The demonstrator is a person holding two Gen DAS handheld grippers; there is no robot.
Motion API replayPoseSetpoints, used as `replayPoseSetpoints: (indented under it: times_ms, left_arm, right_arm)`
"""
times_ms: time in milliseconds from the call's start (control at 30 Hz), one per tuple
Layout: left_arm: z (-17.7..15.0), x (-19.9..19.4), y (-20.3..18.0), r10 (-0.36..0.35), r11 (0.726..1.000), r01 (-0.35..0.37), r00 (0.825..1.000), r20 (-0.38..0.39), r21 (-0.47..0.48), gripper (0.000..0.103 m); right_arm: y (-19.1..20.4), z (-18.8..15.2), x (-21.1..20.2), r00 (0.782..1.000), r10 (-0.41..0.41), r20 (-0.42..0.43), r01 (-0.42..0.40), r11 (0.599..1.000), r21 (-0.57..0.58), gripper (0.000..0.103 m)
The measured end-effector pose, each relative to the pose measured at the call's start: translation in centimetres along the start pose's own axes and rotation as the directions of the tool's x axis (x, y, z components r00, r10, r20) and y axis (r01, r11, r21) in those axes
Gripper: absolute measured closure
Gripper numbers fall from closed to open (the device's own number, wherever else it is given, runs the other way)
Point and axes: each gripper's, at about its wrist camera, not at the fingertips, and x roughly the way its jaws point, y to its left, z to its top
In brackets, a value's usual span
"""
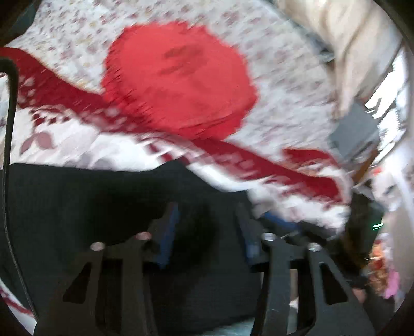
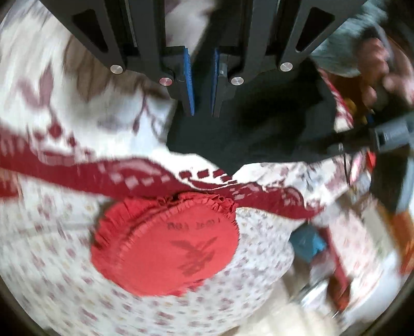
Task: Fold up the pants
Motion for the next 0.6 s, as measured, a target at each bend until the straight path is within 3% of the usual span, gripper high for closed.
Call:
replayPoseSetpoints:
  times_ms: [33, 100, 200, 267, 400, 467, 533, 600]
  left_arm:
    - [-0.4, 1.2, 0.8, 0.041, 0.999, -0.043, 0.998, -0.057, -0.032, 0.075]
    - [-0.7, 2.1, 2.1, 0.081, 0.993, -0.09, 0.99, -0.112, -0.082, 0.094]
    - [-0.5, 2.9, 2.9, 0.078, 0.989, -0.095, 0.986, -0.145, -0.114, 0.097]
    - [-0.3, 3.3, 3.2, 0.071, 0.988, -0.09, 0.986, -0.153, -0.122, 0.097]
    - [-0.4, 2.9, 3.2, 0.064, 0.989, -0.08, 0.989, -0.131, -0.127, 0.097]
    - [-0.6, 1.6, 2.6, 0.053, 0.993, -0.06, 0.996, -0.073, -0.105, 0.097]
    - [-0.8, -0.8, 1.7, -0.031, 0.997, 0.031, 0.999, -0.008, -0.066, 0.095]
    - [-1.5, -2.1, 1.3, -0.105, 0.993, 0.103, 0.994, -0.025, -0.064, 0.095]
  right_arm:
    - [0.0, 0.2, 0.8, 1.0, -0.003, -0.006, 0.002, 1.0, -0.019, 0.092]
    - [-0.7, 0.3, 1.9, 1.0, 0.009, -0.002, -0.009, 1.0, -0.029, 0.092]
    - [-1.2, 0.8, 4.3, 0.999, 0.006, -0.041, -0.008, 0.999, -0.036, 0.092]
    - [-1.5, 0.3, 6.1, 0.993, -0.004, -0.115, 0.0, 0.999, -0.034, 0.094]
    - [-1.8, 0.3, 6.1, 0.995, 0.005, -0.105, -0.005, 1.0, -0.004, 0.095]
    - [-1.5, 0.7, 5.1, 0.995, -0.004, -0.101, 0.002, 1.0, -0.018, 0.095]
    - [-0.7, 0.7, 3.0, 0.998, 0.027, -0.059, -0.029, 0.999, -0.036, 0.095]
    - [0.4, 0.3, 0.5, 0.997, 0.066, -0.03, -0.068, 0.995, -0.069, 0.095]
